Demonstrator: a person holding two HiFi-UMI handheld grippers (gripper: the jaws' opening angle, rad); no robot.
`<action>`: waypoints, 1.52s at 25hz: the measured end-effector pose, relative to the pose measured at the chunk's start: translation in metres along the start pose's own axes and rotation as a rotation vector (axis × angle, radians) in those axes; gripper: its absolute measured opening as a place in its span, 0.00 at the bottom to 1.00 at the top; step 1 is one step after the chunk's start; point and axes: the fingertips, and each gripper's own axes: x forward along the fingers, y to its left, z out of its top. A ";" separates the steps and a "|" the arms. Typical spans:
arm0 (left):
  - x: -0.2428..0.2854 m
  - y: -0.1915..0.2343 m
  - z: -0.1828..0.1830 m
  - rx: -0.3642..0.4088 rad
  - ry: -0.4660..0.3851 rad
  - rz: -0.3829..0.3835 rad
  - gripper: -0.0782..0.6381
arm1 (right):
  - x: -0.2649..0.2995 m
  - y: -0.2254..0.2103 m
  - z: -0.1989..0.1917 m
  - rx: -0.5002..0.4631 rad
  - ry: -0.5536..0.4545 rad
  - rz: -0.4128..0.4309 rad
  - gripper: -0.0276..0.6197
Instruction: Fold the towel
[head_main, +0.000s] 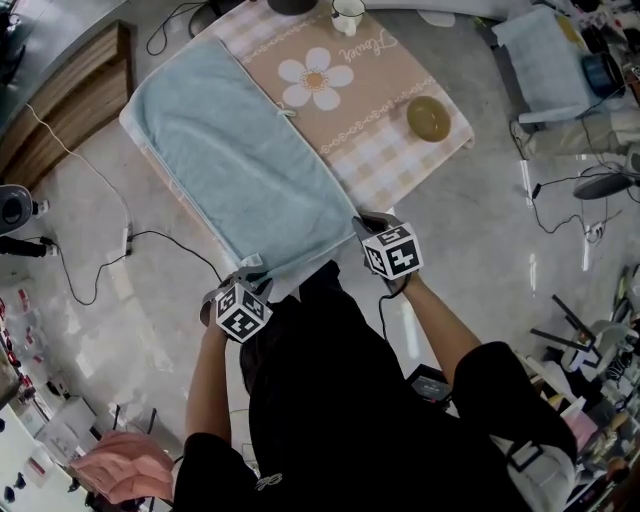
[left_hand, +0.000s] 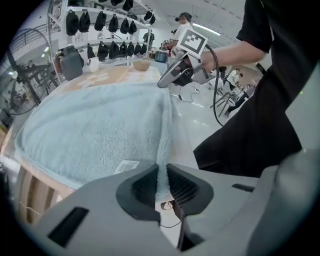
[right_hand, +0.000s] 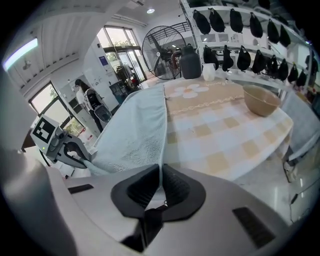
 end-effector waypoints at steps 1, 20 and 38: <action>-0.001 -0.002 0.000 0.002 -0.006 -0.003 0.17 | -0.001 0.001 0.000 0.000 -0.002 -0.011 0.07; -0.078 -0.018 0.019 -0.098 -0.382 -0.127 0.17 | -0.058 0.031 0.027 0.064 -0.137 -0.272 0.07; -0.124 0.051 -0.002 -0.116 -0.447 -0.251 0.16 | -0.062 0.084 0.100 -0.044 -0.156 -0.410 0.06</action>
